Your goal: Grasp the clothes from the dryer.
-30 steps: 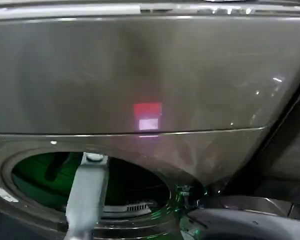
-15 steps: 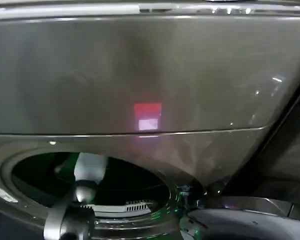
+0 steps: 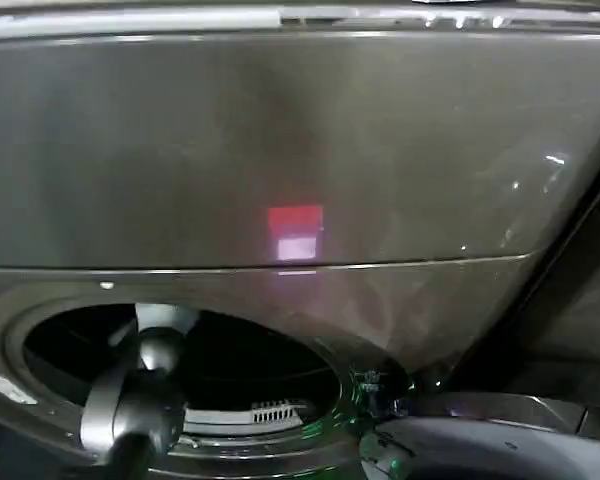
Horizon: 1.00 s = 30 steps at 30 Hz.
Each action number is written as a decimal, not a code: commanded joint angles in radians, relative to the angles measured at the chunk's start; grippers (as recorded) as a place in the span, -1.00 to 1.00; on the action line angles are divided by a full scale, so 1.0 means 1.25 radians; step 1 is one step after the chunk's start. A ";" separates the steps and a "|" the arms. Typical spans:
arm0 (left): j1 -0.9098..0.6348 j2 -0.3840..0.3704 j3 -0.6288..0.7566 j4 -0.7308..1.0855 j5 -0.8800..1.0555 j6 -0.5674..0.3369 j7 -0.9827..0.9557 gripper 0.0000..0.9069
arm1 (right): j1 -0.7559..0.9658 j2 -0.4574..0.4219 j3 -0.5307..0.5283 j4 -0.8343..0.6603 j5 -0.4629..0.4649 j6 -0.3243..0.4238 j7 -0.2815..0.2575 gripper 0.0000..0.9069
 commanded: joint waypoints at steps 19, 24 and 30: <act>-0.013 0.009 0.022 0.120 0.027 -0.067 -0.114 1.00 | 0.029 0.017 -0.051 0.017 -0.016 0.016 -0.003 1.00; -0.016 0.004 0.031 0.162 -0.043 -0.092 -0.160 1.00 | 0.033 0.020 -0.059 0.023 -0.018 0.016 -0.003 1.00; -0.009 -0.002 0.036 0.168 -0.085 -0.123 -0.140 1.00 | 0.032 0.025 -0.060 0.025 -0.022 0.019 -0.003 1.00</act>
